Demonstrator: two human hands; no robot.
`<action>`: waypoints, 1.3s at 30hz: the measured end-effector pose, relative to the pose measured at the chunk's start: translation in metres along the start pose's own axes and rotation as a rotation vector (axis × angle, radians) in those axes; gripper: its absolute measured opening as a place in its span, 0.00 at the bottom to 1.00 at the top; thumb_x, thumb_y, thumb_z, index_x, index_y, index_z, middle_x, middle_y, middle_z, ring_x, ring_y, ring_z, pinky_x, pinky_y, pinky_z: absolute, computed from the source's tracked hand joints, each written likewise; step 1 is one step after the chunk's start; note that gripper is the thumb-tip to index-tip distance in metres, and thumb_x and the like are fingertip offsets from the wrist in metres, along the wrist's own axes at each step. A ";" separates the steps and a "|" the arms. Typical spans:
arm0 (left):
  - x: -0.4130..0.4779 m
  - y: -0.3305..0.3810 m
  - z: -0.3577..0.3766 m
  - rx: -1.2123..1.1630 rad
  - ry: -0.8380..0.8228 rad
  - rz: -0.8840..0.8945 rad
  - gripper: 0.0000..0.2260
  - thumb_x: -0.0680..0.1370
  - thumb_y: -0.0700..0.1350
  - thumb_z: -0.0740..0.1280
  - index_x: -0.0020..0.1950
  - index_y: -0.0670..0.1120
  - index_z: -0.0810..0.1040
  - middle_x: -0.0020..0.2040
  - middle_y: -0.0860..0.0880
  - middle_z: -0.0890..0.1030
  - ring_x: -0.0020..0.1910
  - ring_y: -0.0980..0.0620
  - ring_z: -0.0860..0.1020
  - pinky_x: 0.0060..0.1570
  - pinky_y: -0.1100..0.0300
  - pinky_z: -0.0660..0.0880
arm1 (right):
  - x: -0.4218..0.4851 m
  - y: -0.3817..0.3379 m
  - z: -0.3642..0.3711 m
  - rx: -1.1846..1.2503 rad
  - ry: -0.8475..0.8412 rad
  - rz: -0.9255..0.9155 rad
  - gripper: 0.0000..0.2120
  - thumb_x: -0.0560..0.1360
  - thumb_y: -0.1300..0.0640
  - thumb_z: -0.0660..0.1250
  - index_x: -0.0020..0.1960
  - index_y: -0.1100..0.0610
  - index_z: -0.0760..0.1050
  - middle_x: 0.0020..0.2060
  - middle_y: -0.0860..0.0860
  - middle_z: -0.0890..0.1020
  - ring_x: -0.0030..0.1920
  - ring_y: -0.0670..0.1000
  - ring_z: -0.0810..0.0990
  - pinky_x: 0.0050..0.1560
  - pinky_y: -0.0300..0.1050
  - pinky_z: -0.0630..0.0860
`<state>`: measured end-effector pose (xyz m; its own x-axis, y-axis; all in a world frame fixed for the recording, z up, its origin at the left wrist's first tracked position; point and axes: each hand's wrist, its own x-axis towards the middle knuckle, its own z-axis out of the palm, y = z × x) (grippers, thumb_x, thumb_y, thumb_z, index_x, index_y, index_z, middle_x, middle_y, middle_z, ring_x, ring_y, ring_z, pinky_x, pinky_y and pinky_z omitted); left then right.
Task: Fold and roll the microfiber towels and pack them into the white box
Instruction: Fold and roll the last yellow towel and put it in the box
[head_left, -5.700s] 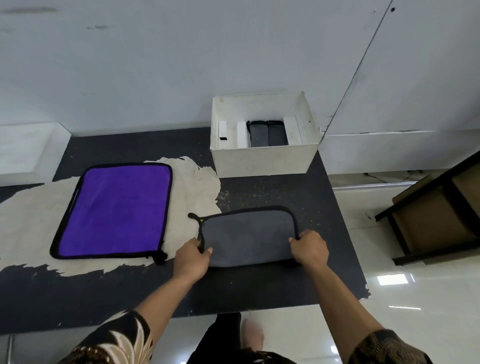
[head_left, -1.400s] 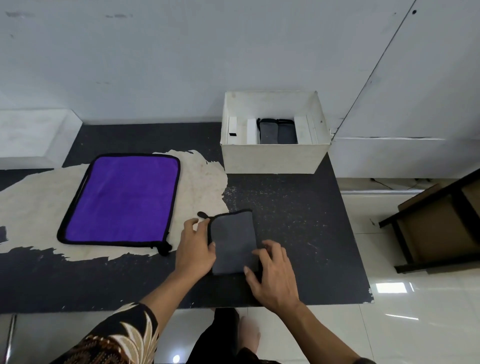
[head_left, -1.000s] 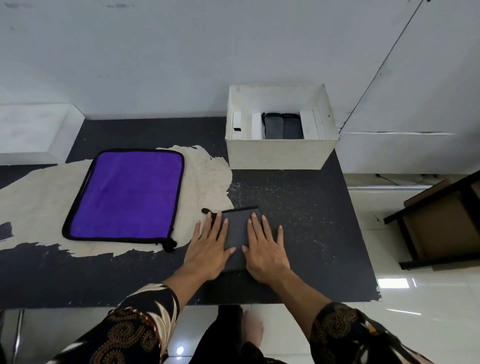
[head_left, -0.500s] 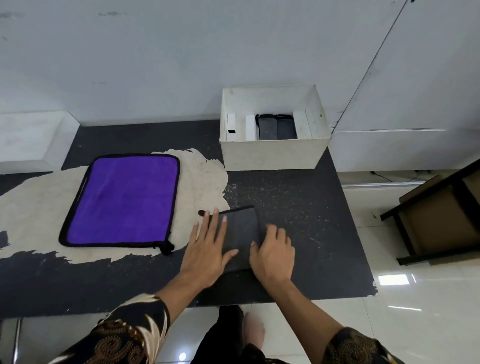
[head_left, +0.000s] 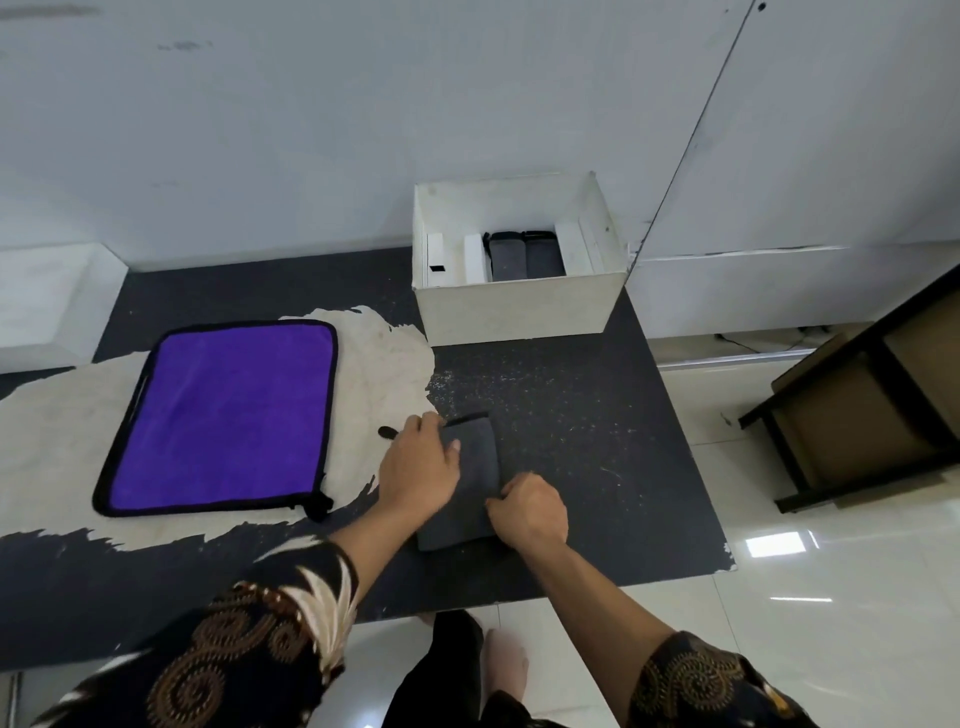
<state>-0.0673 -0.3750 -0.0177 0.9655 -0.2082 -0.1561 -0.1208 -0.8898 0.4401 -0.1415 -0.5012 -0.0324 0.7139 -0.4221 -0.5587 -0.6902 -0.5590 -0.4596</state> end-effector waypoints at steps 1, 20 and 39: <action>0.008 0.010 -0.001 -0.066 -0.072 -0.110 0.18 0.79 0.54 0.63 0.66 0.47 0.71 0.61 0.47 0.76 0.57 0.46 0.77 0.52 0.54 0.74 | -0.001 0.000 0.000 0.024 -0.004 -0.013 0.11 0.74 0.52 0.67 0.53 0.56 0.77 0.50 0.52 0.81 0.52 0.54 0.80 0.51 0.47 0.78; 0.033 0.049 0.026 0.048 -0.181 -0.378 0.22 0.77 0.51 0.65 0.67 0.43 0.68 0.62 0.42 0.76 0.59 0.41 0.77 0.50 0.51 0.73 | -0.025 0.001 0.005 0.215 0.027 -0.170 0.14 0.72 0.62 0.66 0.56 0.54 0.67 0.46 0.51 0.78 0.46 0.55 0.78 0.42 0.45 0.70; 0.031 -0.052 0.000 -0.940 -0.207 -0.622 0.10 0.82 0.46 0.63 0.57 0.41 0.76 0.54 0.42 0.79 0.53 0.43 0.80 0.47 0.52 0.79 | -0.042 0.011 0.046 -0.301 0.289 -0.636 0.20 0.62 0.65 0.72 0.52 0.53 0.75 0.43 0.51 0.72 0.39 0.52 0.73 0.35 0.43 0.75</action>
<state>-0.0312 -0.3350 -0.0458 0.7309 0.0216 -0.6822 0.6685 -0.2246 0.7090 -0.1850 -0.4568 -0.0458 0.9946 -0.1005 -0.0271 -0.1029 -0.9100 -0.4016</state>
